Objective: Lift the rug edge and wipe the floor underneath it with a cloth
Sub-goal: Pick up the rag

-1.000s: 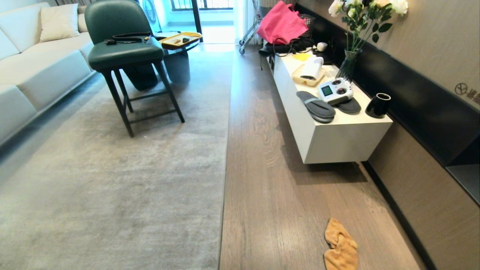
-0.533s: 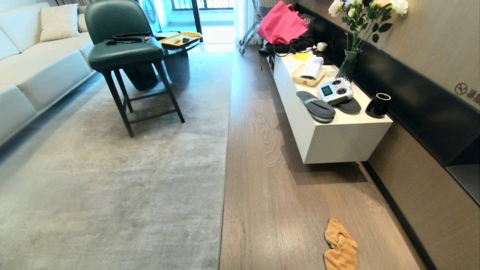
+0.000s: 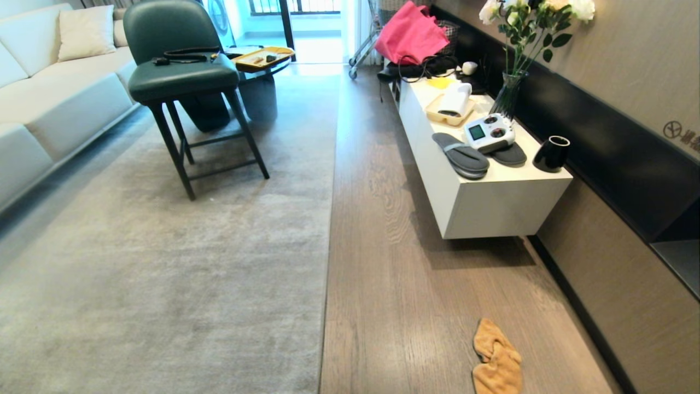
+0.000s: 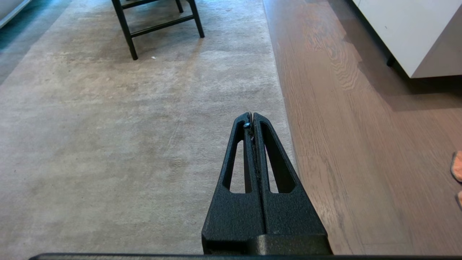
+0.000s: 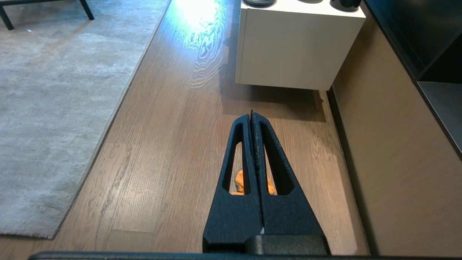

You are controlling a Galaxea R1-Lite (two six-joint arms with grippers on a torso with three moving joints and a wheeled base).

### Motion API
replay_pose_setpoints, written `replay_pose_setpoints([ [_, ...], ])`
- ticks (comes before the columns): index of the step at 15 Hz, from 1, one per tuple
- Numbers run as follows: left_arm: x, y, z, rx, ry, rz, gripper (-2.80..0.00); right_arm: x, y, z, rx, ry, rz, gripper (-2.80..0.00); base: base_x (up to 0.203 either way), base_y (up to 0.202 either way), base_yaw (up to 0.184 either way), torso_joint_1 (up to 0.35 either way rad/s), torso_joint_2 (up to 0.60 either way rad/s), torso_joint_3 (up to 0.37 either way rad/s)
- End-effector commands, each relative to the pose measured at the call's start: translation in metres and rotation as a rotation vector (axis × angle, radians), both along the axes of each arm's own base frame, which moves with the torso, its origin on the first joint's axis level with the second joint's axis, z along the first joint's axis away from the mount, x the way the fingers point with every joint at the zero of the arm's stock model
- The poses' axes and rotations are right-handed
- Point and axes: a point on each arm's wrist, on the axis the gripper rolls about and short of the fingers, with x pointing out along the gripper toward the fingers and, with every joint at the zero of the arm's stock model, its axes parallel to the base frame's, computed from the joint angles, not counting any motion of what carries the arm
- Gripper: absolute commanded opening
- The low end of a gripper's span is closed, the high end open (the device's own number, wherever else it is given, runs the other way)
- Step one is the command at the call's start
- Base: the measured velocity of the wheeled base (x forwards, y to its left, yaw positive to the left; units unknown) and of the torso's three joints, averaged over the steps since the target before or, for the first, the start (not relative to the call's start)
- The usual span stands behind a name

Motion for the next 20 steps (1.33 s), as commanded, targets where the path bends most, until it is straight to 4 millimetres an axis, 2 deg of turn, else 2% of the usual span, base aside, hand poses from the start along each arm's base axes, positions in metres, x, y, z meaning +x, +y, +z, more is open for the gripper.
replay_pose_setpoints([
  [1,0.0,0.0,0.0,0.001,0.0,0.0,-2.8,0.0001,0.0,0.0,-0.001,0.001,0.002,-2.8,0.0,0.0,0.0,0.0,0.0,0.0],
  [5,0.0,0.0,0.0,0.002,0.0,0.0,-2.8,0.0001,0.0,0.0,-0.001,0.001,0.001,-2.8,0.0,0.0,0.0,0.003,0.0,-0.057],
  [20,0.0,0.0,0.0,0.002,0.0,-0.001,-2.8,0.0001,0.0,0.0,-0.001,0.001,0.003,-2.8,0.0,0.0,0.0,0.003,0.0,-0.196],
])
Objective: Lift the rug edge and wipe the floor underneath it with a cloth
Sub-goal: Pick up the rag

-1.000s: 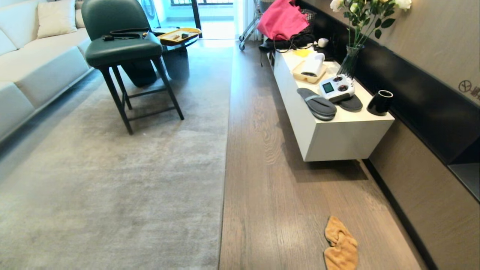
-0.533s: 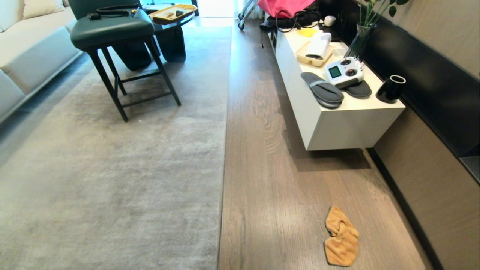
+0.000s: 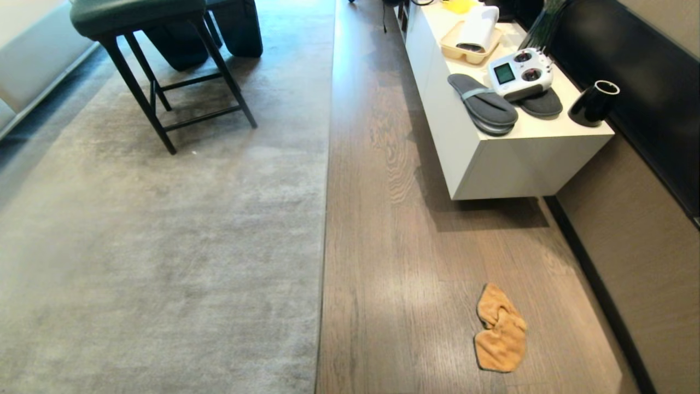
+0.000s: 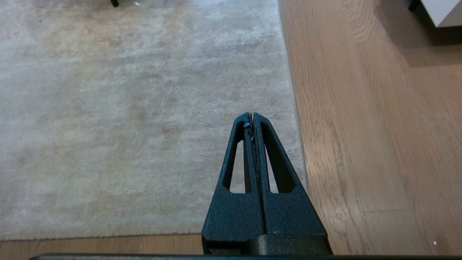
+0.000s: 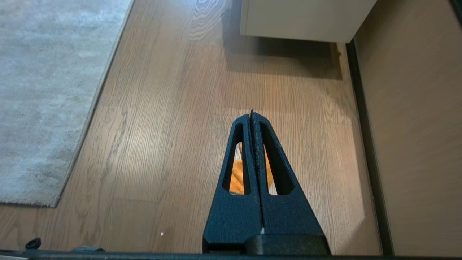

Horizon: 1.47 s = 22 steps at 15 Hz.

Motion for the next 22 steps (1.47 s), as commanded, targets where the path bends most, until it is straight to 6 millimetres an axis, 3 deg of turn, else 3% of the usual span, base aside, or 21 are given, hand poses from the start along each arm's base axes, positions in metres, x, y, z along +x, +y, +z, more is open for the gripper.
replay_pose_setpoints([
  [1,0.0,0.0,0.0,0.0,0.0,0.0,-2.8,0.0001,0.0,0.0,-0.001,0.001,0.002,-2.8,0.0,0.0,0.0,0.003,0.0,-0.202],
  [22,0.0,0.0,0.0,0.002,0.0,0.0,-2.8,0.0001,0.0,0.0,-0.001,0.001,0.001,-2.8,0.0,0.0,0.0,0.004,0.0,-0.199],
])
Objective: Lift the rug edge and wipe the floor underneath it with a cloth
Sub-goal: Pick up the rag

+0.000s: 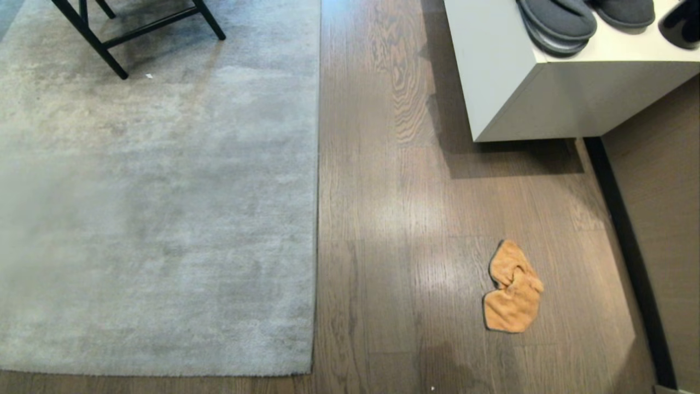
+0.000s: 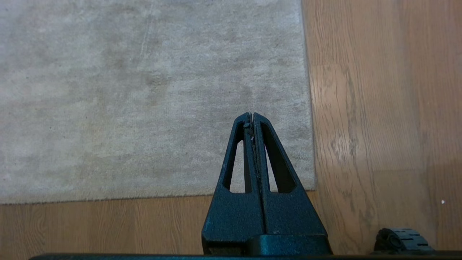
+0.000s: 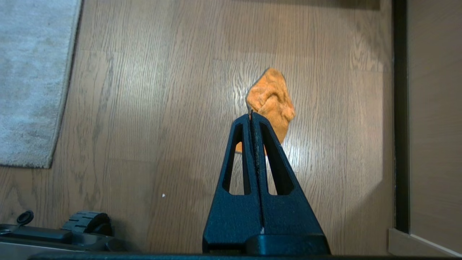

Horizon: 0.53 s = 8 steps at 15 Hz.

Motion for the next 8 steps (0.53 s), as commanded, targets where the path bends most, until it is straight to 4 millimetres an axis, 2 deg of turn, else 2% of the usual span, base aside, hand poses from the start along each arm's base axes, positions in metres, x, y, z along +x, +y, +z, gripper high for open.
replay_pose_setpoints([
  [1,0.0,0.0,-0.0001,0.0,0.0,0.0,-2.8,0.0001,0.0,0.0,-0.001,0.002,0.002,-2.8,0.0,0.0,0.0,0.006,0.0,-0.198],
  [8,0.0,0.0,-0.0001,0.0,0.0,0.0,-2.8,0.0001,0.0,0.0,-0.001,0.002,0.002,-2.8,0.0,0.0,0.0,0.004,0.0,-0.199],
])
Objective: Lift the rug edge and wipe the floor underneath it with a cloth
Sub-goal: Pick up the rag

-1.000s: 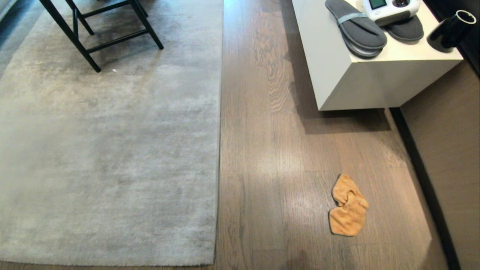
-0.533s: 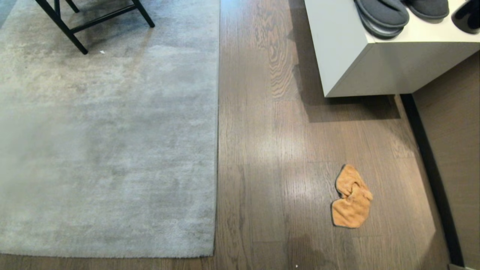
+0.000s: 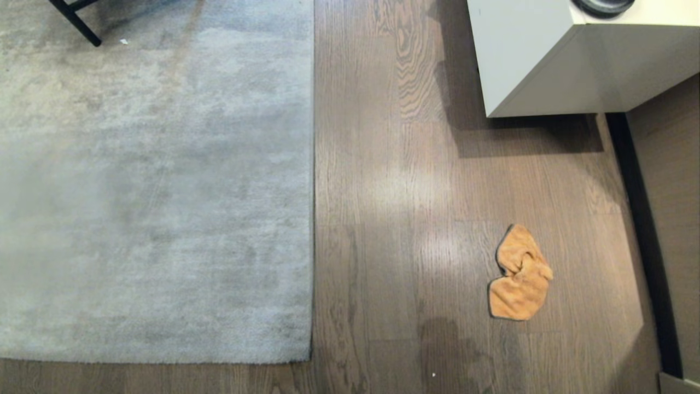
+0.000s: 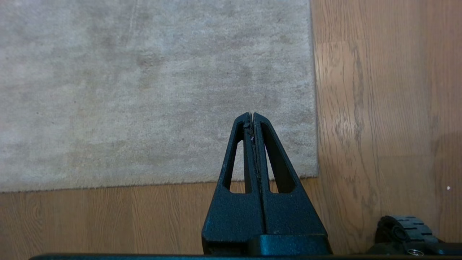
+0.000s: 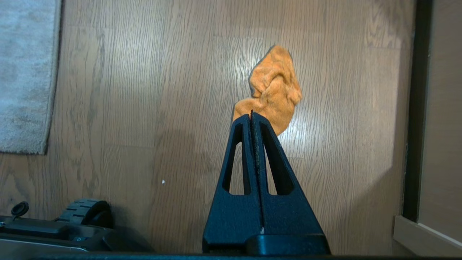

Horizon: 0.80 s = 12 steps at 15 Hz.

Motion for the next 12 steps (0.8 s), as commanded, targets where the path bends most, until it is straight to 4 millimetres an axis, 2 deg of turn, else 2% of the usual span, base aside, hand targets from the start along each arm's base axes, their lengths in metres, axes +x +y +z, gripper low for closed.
replay_pose_setpoints([
  [1,0.0,0.0,-0.0001,0.0,0.001,0.001,-2.8,0.0001,0.0,0.0,-0.002,0.001,0.002,-2.8,0.0,0.0,0.0,-0.001,0.01,-0.198],
  [12,0.0,0.0,-0.0001,0.0,0.001,0.001,-2.8,0.0001,0.0,0.0,-0.002,0.001,0.003,-2.8,0.0,0.0,0.0,0.001,0.0,-0.197],
])
